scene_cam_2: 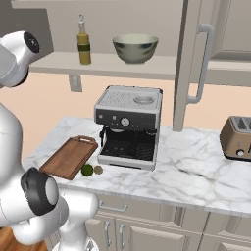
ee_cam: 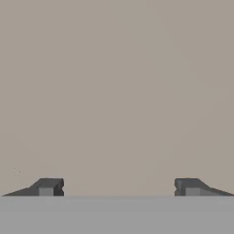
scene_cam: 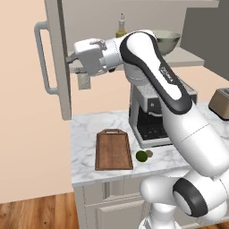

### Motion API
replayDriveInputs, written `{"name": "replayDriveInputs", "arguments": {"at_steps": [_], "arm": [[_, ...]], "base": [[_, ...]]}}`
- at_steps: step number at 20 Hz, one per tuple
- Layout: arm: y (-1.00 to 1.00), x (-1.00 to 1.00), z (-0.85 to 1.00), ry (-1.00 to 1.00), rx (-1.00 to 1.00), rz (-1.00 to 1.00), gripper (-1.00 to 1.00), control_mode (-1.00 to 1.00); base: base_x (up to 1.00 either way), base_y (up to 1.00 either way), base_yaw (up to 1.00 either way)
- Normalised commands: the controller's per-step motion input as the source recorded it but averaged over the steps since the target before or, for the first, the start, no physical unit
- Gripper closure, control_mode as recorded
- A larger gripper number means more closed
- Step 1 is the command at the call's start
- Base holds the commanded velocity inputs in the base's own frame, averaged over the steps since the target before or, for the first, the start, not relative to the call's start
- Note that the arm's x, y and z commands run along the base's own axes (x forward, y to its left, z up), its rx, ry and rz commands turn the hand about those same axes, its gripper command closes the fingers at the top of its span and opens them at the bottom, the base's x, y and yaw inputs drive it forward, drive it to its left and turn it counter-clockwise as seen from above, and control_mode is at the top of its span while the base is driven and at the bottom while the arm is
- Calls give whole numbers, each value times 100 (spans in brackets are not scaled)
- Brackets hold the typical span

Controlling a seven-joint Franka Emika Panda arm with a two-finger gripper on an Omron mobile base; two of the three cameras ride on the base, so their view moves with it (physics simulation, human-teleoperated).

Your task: Open the cabinet. Place the bowl and condiment on the counter. Then place the lime and garlic on the cutting board.

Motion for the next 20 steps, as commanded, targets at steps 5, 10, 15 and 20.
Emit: {"name": "replayDriveInputs", "arguments": {"at_steps": [5, 10, 15, 20], "arm": [[-41, 2, -5, -4, 0, 0, -100, -100], [-44, 7, -4, -10, 0, -1, -100, -100], [-37, 7, -1, -7, -4, -4, -100, -100], [-37, 3, 0, -1, -6, -7, -100, -100]], "base": [[0, 0, 0], [0, 0, 0], [0, 0, 0], [0, 0, 0]]}}
